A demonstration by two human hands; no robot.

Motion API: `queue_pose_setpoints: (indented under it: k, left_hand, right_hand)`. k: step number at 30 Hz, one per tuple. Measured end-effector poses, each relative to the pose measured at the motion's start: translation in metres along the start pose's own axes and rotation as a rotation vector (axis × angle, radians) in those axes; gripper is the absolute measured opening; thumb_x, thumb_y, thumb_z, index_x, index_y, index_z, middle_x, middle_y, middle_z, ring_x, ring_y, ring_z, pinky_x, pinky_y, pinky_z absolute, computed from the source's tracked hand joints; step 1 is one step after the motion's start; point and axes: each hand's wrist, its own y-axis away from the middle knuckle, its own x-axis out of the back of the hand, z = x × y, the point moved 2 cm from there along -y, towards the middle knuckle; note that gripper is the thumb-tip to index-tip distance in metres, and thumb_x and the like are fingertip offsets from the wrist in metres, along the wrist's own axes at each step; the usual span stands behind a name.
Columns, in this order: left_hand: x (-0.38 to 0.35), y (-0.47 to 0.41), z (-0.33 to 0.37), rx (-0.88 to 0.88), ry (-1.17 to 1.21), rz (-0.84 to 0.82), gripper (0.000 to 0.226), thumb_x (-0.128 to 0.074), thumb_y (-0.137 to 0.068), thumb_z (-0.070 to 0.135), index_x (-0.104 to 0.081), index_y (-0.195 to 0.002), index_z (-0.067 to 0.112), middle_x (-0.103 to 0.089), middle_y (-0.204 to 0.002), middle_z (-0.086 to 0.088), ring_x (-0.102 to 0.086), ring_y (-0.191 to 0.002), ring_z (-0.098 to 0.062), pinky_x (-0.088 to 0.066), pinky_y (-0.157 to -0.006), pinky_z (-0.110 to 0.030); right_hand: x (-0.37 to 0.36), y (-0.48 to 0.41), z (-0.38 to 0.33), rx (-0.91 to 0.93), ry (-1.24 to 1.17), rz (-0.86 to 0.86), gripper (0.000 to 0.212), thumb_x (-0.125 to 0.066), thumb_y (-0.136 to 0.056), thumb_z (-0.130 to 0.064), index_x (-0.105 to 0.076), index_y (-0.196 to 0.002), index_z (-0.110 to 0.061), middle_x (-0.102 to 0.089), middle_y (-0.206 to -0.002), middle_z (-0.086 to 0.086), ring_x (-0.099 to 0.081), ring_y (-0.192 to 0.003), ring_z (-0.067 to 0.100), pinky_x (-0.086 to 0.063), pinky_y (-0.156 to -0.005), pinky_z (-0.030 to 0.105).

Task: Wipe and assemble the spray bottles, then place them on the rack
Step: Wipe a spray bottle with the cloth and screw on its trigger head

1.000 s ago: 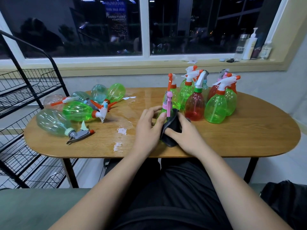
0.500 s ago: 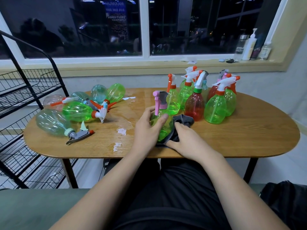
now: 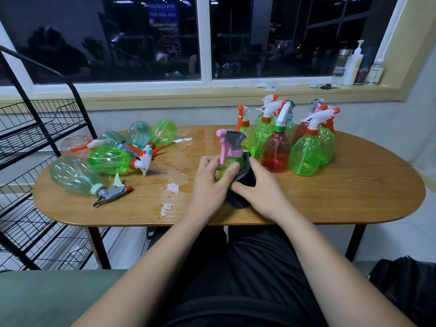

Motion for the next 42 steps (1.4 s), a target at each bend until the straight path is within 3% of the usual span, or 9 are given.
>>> queue_pose_setpoints:
  k: [6,11,16,19,23,27,31,35,42]
  left_hand:
    - [0.0,0.002,0.0,-0.015,-0.02,0.02,0.024,-0.064,-0.105,0.042,-0.07,-0.124,0.029,-0.059,-0.108,0.013,-0.058,-0.108,-0.005,-0.043,-0.088,-0.018]
    - [0.0,0.002,0.0,0.049,0.061,0.055,0.018,-0.061,-0.106,0.042,-0.059,-0.118,0.056,-0.069,-0.114,0.03,-0.063,-0.115,0.006,-0.054,-0.099,-0.032]
    - [0.002,0.003,-0.001,0.115,0.099,0.048,0.033,-0.068,-0.1,0.049,-0.061,-0.126,0.03,-0.067,-0.121,0.024,-0.063,-0.116,0.006,-0.054,-0.104,-0.035]
    - [0.002,0.003,-0.004,0.124,0.07,0.043,0.043,-0.075,-0.091,0.059,-0.056,-0.118,0.031,-0.067,-0.12,0.021,-0.065,-0.114,-0.001,-0.057,-0.098,-0.041]
    - [0.0,0.002,-0.003,0.081,0.053,0.025,0.037,-0.076,-0.094,0.048,-0.058,-0.117,0.026,-0.071,-0.117,0.017,-0.067,-0.109,0.003,-0.055,-0.093,-0.03]
    - [-0.003,0.001,-0.002,0.041,0.054,-0.018,0.033,-0.072,-0.098,0.043,-0.067,-0.125,0.025,-0.072,-0.117,0.013,-0.067,-0.109,-0.001,-0.053,-0.094,-0.026]
    - [-0.002,-0.001,-0.001,0.022,-0.019,0.013,0.029,-0.073,-0.099,0.038,-0.074,-0.122,0.019,-0.057,-0.107,0.003,-0.059,-0.099,-0.004,-0.042,-0.085,-0.012]
    - [0.0,0.001,0.001,0.006,-0.043,0.007,0.03,-0.07,-0.101,0.037,-0.074,-0.128,0.023,-0.058,-0.102,-0.003,-0.058,-0.095,-0.009,-0.041,-0.084,-0.012]
    - [0.0,0.001,-0.001,0.013,-0.023,0.017,0.032,-0.062,-0.106,0.035,-0.068,-0.136,0.027,-0.071,-0.128,0.016,-0.063,-0.12,0.0,-0.048,-0.099,-0.021]
  right_hand:
    - [-0.003,0.006,0.012,-0.043,0.048,-0.035,0.058,-0.068,-0.075,-0.06,-0.056,-0.125,-0.035,-0.069,-0.118,-0.016,-0.063,-0.111,0.004,-0.053,-0.101,0.038]
    - [-0.004,0.006,0.017,-0.057,0.225,-0.101,0.052,-0.081,-0.081,-0.049,-0.053,-0.12,-0.03,-0.069,-0.117,-0.006,-0.064,-0.109,0.017,-0.054,-0.094,0.039]
    - [-0.007,0.007,0.021,-0.03,0.361,-0.125,0.055,-0.081,-0.079,-0.056,-0.048,-0.114,-0.029,-0.066,-0.117,-0.005,-0.065,-0.104,0.02,-0.058,-0.088,0.045]
    - [-0.005,0.004,0.02,-0.031,0.41,-0.14,0.053,-0.08,-0.079,-0.056,-0.049,-0.11,-0.026,-0.064,-0.115,-0.003,-0.062,-0.104,0.022,-0.055,-0.087,0.044]
    - [0.003,-0.002,0.008,-0.07,0.246,-0.129,0.053,-0.084,-0.071,-0.054,-0.057,-0.11,-0.031,-0.071,-0.108,-0.012,-0.066,-0.102,0.014,-0.053,-0.086,0.034]
    - [0.012,-0.008,-0.006,-0.003,0.109,-0.023,0.054,-0.075,-0.067,-0.045,-0.064,-0.118,-0.03,-0.075,-0.104,-0.01,-0.07,-0.098,0.012,-0.057,-0.093,0.044]
    - [0.008,-0.003,-0.008,0.046,0.018,0.013,0.052,-0.076,-0.075,-0.035,-0.064,-0.125,-0.032,-0.074,-0.109,-0.014,-0.068,-0.103,0.008,-0.055,-0.097,0.044]
    - [-0.003,0.005,0.004,0.049,0.009,0.022,0.063,-0.072,-0.082,-0.046,-0.053,-0.141,-0.035,-0.068,-0.128,-0.016,-0.06,-0.123,0.006,-0.05,-0.106,0.038]
    - [-0.002,0.004,0.019,-0.059,0.146,-0.084,0.053,-0.08,-0.084,-0.047,-0.052,-0.127,-0.033,-0.067,-0.119,-0.01,-0.059,-0.109,0.012,-0.044,-0.088,0.031]
